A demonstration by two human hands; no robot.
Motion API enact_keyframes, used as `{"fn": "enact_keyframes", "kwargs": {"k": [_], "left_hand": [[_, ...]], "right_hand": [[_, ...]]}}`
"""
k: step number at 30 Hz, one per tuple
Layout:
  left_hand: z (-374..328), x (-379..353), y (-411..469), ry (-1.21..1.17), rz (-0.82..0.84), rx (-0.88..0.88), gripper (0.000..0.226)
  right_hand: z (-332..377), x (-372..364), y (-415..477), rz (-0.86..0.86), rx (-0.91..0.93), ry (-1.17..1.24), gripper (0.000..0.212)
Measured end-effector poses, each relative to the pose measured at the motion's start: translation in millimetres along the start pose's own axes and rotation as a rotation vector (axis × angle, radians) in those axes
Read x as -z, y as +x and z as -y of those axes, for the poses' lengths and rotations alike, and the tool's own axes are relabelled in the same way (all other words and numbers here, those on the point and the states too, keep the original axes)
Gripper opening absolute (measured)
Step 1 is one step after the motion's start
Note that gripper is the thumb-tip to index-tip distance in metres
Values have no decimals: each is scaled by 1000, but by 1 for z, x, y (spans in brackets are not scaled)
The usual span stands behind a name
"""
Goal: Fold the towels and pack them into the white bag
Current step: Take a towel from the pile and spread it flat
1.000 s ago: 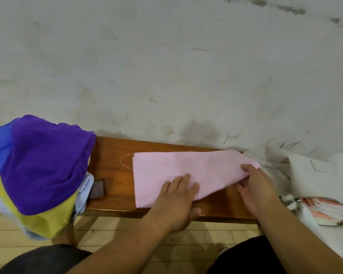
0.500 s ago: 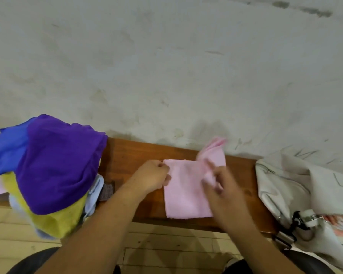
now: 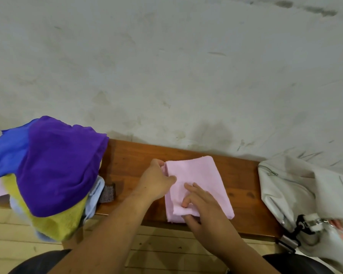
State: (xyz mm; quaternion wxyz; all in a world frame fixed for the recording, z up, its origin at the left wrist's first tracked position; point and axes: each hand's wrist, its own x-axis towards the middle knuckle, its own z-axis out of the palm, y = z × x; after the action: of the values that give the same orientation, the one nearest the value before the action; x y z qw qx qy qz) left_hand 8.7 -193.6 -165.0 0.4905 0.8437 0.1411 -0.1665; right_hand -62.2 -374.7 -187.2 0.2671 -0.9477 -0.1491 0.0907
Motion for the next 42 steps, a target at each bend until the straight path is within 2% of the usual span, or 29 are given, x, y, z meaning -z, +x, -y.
{"fn": "enact_keyframes", "kwargs": {"k": [4,7,9,12,15,21,26,31,33,36,42], "left_hand": [[-1,4,0,25,-15,15,64],[4,4,-1,153,-60,12,70],[7,2,-2,218,-65,-6,68],[9,1,-2,285,-90,-46,66],[8,1,-4,329,-113,-118,62],[0,-4,-14,367,-50,-188,62],[-3,-11,-22,379,11,-213,67],[-5,-19,-29,412,39,-222,70],[-8,-27,-36,427,52,-242,69],[-11,-41,-45,417,62,-259,69],[-25,-83,-61,226,97,-204,72]], "right_hand": [[-3,16,-5,-15,-3,-110,42],[-10,33,4,-252,-231,54,41],[-18,42,14,-321,-455,192,49],[-23,53,24,-244,-737,543,65],[-25,60,26,-124,-853,718,61],[-35,55,18,-76,-812,806,35],[-39,54,3,-71,-824,903,44],[-33,50,-12,-87,-726,674,16],[-30,51,-18,-125,-675,674,16],[-29,59,-33,-186,-618,821,13],[-42,84,-68,-239,-595,1026,30]]}}
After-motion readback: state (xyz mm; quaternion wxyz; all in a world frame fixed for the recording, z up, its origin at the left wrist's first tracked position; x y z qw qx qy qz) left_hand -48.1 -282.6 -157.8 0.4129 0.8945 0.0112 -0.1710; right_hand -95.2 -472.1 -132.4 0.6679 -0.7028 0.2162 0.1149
